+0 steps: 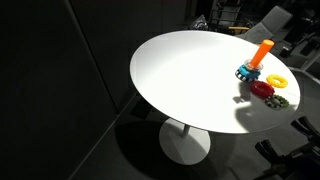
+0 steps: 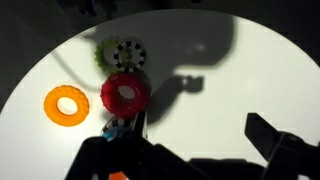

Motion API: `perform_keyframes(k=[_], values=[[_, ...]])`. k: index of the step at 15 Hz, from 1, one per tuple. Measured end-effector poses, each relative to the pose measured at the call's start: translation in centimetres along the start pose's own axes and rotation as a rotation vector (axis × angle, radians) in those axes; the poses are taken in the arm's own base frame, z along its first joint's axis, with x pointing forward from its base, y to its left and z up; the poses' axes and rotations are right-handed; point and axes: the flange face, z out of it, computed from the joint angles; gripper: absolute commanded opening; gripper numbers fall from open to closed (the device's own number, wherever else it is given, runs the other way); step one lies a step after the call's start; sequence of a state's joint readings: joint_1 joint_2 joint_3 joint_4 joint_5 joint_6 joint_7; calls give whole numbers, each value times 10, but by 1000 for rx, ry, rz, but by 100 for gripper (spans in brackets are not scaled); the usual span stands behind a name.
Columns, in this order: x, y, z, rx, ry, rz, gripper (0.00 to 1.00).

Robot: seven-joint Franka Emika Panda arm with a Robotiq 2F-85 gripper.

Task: Place the red ring on the stack

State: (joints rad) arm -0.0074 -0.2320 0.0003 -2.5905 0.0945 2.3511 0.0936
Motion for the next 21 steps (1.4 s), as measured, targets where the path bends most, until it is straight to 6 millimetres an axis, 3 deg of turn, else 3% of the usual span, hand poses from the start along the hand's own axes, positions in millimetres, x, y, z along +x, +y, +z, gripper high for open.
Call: perform_keyframes(k=[7,10,21], values=[[16,22,60,-66,-26,54,100],[21,27,77,-86,-34,61,100],[25,29,87,-97,-44,73,100]])
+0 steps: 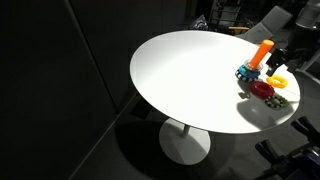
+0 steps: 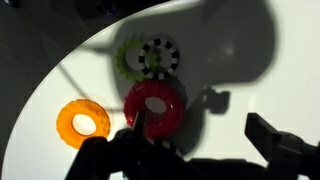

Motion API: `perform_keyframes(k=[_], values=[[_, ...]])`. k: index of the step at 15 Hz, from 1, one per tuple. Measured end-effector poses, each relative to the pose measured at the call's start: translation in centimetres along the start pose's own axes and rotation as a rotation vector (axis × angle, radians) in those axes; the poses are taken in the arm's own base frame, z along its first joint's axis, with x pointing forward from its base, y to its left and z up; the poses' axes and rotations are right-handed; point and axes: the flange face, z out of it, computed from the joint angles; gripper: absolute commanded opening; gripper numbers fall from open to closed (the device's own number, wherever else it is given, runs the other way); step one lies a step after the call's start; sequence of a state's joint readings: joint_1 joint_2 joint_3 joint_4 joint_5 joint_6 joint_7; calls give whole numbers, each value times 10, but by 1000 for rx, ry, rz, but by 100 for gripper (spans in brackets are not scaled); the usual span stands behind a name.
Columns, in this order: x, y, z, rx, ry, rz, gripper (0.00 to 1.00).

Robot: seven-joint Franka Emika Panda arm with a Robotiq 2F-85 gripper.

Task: Place the red ring on the stack

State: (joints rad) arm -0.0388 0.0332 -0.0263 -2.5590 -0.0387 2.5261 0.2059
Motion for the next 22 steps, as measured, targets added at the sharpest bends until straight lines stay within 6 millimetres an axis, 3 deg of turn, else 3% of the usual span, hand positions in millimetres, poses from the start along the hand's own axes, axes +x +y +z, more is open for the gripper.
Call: perform_keyframes(k=[8,22], values=[[4,5,22,0,-9,14,100],[41,5,84,-2,-13,29,100]])
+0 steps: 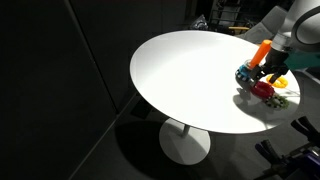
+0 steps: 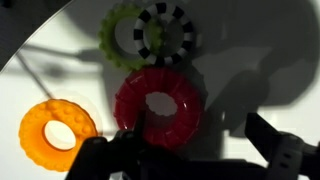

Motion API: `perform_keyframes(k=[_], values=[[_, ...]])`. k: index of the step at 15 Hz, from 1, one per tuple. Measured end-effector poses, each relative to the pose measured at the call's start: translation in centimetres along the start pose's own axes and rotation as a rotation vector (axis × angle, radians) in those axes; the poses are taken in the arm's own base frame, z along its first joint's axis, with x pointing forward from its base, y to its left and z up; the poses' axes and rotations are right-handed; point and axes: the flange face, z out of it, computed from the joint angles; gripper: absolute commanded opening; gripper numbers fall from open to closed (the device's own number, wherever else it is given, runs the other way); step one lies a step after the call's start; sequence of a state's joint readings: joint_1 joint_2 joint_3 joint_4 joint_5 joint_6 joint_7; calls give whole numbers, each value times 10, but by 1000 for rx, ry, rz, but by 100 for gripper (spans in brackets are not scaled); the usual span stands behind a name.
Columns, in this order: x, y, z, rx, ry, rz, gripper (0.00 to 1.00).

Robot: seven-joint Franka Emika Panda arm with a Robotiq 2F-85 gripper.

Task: Place the red ring on the stack

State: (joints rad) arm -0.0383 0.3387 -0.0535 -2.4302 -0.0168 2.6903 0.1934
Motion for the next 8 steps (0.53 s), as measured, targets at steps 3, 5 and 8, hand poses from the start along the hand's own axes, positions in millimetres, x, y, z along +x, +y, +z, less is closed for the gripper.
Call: perform_keyframes(k=[3,5,8], values=[[6,2,11,-6,-12,5,100],[8,2,17,-9,-19,6,100],[10,1,24,-13,-27,4,100]])
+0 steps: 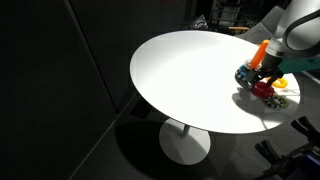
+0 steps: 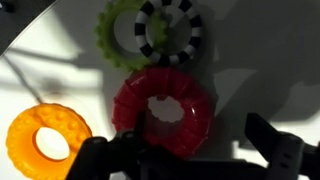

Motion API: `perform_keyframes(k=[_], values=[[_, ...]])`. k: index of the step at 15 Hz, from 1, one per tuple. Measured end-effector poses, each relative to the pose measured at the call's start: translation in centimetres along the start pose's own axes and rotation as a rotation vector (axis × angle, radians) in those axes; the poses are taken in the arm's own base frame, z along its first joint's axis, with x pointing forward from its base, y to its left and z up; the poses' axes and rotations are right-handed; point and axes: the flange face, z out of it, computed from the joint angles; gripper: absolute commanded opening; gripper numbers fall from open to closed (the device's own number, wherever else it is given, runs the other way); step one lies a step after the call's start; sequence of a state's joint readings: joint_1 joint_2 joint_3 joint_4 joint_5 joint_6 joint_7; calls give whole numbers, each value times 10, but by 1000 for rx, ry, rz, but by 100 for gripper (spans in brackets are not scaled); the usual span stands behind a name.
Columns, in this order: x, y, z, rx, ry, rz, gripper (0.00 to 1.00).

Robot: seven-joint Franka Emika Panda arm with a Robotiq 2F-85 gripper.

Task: Place the red ring on the stack

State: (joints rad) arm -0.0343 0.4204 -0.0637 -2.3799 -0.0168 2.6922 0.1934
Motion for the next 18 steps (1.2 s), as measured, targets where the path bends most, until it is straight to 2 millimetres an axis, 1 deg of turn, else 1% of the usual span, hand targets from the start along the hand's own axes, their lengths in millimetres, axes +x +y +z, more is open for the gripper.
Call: perform_keyframes(k=[7,9,11,12,14,18], values=[[2,-2,3,0,21,-3,99],[3,-2,3,-1,24,-4,95],[4,-1,3,-1,25,-3,70],[4,-1,3,-2,26,-3,60],[4,-1,3,-2,26,-2,43],[5,0,3,-4,27,0,13]])
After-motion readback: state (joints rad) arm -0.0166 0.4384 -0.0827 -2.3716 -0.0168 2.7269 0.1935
